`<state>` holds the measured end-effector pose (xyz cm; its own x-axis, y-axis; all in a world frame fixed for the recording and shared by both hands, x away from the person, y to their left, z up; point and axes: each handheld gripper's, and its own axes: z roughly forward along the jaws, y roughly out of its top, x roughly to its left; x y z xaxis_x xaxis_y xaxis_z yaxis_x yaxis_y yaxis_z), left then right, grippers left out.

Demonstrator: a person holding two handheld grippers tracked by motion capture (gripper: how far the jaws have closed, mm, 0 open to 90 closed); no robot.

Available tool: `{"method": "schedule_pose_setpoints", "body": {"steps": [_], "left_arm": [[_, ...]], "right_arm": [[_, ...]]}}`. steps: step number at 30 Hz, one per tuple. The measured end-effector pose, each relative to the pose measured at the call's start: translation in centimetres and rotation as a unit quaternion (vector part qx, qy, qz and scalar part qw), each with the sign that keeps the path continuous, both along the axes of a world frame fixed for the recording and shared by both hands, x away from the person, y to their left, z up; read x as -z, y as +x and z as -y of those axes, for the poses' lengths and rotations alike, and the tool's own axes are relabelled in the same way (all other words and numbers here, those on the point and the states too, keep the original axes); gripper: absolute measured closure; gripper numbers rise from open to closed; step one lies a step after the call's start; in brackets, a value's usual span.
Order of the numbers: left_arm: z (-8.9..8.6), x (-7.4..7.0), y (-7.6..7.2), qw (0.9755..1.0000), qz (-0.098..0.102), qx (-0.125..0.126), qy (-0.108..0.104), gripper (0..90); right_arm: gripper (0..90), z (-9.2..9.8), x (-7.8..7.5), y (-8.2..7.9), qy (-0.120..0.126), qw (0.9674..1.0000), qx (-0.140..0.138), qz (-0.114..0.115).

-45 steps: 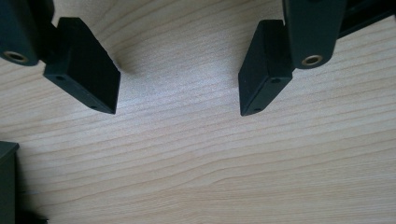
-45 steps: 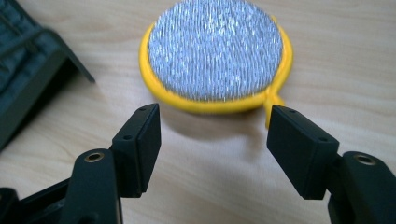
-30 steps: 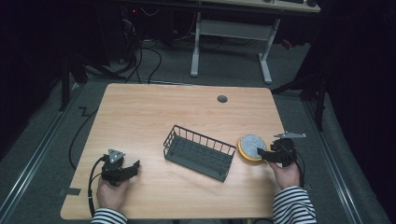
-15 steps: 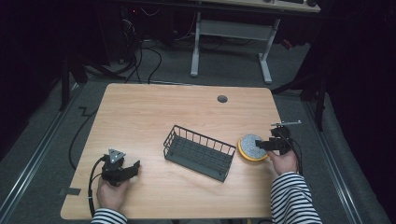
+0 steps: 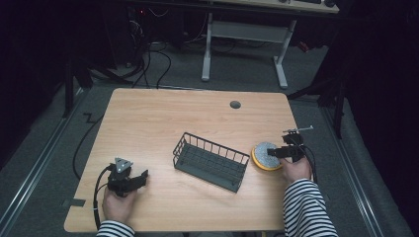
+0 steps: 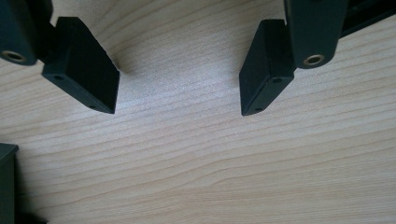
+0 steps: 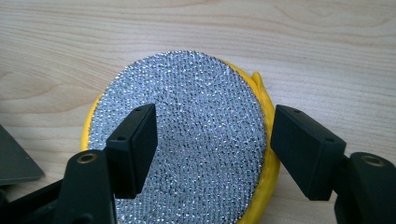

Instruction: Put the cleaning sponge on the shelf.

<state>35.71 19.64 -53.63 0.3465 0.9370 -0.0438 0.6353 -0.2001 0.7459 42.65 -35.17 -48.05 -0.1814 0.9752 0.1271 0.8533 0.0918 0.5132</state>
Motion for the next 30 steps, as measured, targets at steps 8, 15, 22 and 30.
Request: {"method": "schedule_pose_setpoints", "body": {"steps": [8, 15, 22, 30], "left_arm": [[0.0, 0.0, 0.0, 1.0000, 0.000, 0.000, 0.000, 29.3], [0.0, 0.0, 0.0, 1.0000, 0.000, 0.000, -0.001, 29.0], [0.0, 0.0, 0.0, 1.0000, 0.000, 0.000, 0.000, 29.0], [0.1, 0.0, 0.0, 1.0000, 0.001, 0.000, 0.002, 29.0]], "right_arm": [[32.0, -0.2, 0.7, 0.3, -0.018, 0.9997, 0.001, -0.018], [27.5, 0.5, 1.4, 0.8, 0.011, 0.9989, 0.019, -0.040], [34.1, 1.3, 1.8, 1.0, 0.052, 0.9968, 0.018, -0.057], [57.8, 1.3, 1.6, 1.0, 0.066, 0.9957, 0.003, -0.064]]}}
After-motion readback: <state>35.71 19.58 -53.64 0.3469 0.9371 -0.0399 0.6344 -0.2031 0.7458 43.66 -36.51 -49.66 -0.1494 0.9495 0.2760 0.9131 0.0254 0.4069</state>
